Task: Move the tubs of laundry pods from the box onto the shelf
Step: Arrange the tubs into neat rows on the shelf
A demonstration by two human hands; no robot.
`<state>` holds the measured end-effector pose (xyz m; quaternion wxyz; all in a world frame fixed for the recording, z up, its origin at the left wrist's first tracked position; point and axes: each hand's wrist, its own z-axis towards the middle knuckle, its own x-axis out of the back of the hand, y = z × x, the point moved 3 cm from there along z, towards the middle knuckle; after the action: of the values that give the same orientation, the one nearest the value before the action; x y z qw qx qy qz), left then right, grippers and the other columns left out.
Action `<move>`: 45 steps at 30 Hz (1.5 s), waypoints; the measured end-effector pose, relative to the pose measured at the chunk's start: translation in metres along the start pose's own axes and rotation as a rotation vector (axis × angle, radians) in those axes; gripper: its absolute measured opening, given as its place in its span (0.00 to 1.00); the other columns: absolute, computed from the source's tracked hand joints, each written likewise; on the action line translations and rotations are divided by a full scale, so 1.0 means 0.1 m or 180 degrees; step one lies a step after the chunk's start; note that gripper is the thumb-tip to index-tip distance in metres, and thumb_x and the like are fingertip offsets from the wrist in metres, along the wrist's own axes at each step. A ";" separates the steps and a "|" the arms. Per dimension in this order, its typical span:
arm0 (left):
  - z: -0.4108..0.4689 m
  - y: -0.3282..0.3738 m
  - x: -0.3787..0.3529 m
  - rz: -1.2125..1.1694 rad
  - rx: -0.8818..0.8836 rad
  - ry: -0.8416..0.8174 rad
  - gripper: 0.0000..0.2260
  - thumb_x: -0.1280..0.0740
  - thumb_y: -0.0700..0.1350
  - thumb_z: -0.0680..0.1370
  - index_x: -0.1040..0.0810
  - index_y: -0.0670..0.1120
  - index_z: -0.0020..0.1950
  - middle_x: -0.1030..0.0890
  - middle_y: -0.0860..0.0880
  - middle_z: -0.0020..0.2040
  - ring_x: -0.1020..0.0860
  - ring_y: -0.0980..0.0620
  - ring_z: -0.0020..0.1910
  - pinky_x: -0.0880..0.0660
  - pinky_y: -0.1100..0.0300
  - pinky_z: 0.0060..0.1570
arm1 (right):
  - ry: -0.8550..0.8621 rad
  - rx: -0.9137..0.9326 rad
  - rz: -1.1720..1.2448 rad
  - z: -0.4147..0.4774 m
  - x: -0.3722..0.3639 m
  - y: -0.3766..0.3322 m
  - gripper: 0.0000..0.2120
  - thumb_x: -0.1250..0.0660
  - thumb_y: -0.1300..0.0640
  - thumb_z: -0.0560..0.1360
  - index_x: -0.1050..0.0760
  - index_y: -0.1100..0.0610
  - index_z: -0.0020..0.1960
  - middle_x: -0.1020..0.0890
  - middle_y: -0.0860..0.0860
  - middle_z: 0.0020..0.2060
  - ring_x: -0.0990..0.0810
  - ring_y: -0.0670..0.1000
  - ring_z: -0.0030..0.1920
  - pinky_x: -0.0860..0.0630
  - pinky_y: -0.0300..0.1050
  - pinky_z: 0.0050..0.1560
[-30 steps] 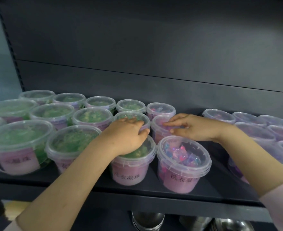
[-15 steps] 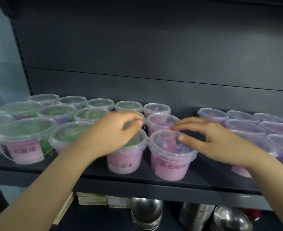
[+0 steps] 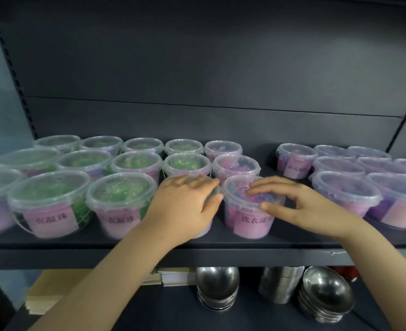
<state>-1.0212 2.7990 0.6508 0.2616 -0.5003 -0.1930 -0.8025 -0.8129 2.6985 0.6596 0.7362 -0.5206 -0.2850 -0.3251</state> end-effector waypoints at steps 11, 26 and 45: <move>0.12 0.01 0.18 -0.0399 0.0099 -0.0229 0.32 0.51 0.69 0.72 0.34 0.57 0.73 0.34 0.58 0.74 0.35 0.53 0.72 0.36 0.51 0.69 | 0.0567 -0.0238 -0.0413 -0.05 0.28 0.06 0.12 0.33 0.50 0.77 0.23 0.37 0.58 0.21 0.32 0.58 0.27 0.32 0.62 0.35 0.25 0.61; 1.03 0.72 -0.18 -0.0366 0.0052 -0.0497 0.22 0.43 0.61 0.79 0.34 0.60 0.73 0.35 0.59 0.75 0.38 0.54 0.74 0.38 0.53 0.71 | -0.0003 -0.0659 -0.1696 0.55 1.32 1.05 0.18 0.35 0.47 0.78 0.25 0.46 0.66 0.24 0.48 0.66 0.25 0.51 0.64 0.33 0.45 0.67; 1.01 0.65 -0.32 -0.0454 0.0569 -0.0767 0.26 0.46 0.66 0.77 0.36 0.61 0.74 0.37 0.65 0.74 0.34 0.56 0.71 0.35 0.57 0.68 | -0.1096 -0.1397 -0.1844 1.07 1.38 1.85 0.25 0.40 0.48 0.81 0.39 0.50 0.77 0.36 0.49 0.76 0.36 0.52 0.74 0.41 0.46 0.73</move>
<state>-0.8991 2.8129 0.6680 0.2223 -0.5527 -0.3286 -0.7328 -0.5921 2.8208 0.6884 0.4269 -0.6105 -0.4629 -0.4804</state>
